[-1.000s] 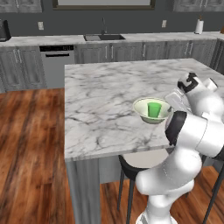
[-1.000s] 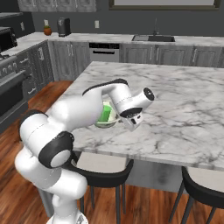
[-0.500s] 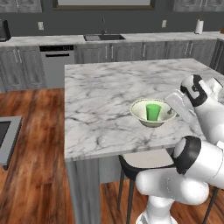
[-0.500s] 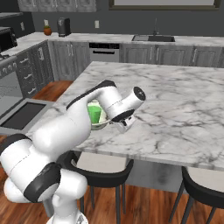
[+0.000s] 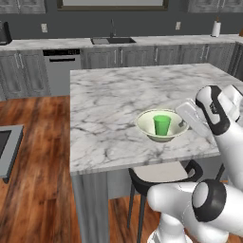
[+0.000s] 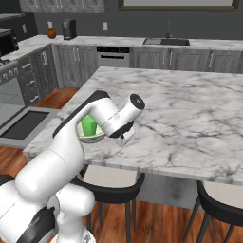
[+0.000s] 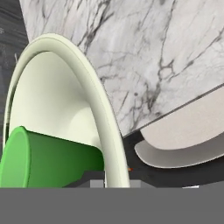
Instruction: Place the cup inside the bowl on the dining table and move the bowl to any counter.
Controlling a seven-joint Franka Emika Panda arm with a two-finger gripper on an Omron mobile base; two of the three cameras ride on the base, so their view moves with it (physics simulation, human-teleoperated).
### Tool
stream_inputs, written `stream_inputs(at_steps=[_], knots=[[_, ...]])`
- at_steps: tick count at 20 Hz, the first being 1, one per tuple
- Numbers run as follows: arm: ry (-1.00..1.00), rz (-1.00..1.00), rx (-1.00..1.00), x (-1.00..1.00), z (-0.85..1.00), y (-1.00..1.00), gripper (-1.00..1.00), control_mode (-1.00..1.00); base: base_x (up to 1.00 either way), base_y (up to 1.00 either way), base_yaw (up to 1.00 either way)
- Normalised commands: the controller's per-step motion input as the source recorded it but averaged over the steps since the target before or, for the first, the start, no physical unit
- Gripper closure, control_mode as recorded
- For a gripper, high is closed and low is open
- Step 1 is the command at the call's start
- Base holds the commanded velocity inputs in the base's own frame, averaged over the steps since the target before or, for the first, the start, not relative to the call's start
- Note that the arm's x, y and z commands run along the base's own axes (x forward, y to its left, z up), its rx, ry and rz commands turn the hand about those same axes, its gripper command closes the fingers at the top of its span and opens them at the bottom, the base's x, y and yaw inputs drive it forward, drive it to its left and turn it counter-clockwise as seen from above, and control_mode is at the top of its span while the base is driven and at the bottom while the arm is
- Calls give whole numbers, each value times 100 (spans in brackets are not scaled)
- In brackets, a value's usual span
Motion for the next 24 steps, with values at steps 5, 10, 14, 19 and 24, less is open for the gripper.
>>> stream_inputs(at_steps=[5, 10, 14, 19, 24], knots=[[0, 0, 0, -35, 19, 31, 100, -100, 0, 0, 0], [0, 0, 0, -27, 17, 24, 100, -100, 0, 0, 0], [0, 0, 0, -24, 4, 18, 100, -100, 0, 0, 0], [0, 0, 0, 0, 0, 0, 100, -100, 0, 0, 0], [0, 0, 0, 0, 0, 0, 100, -100, 0, 0, 0]])
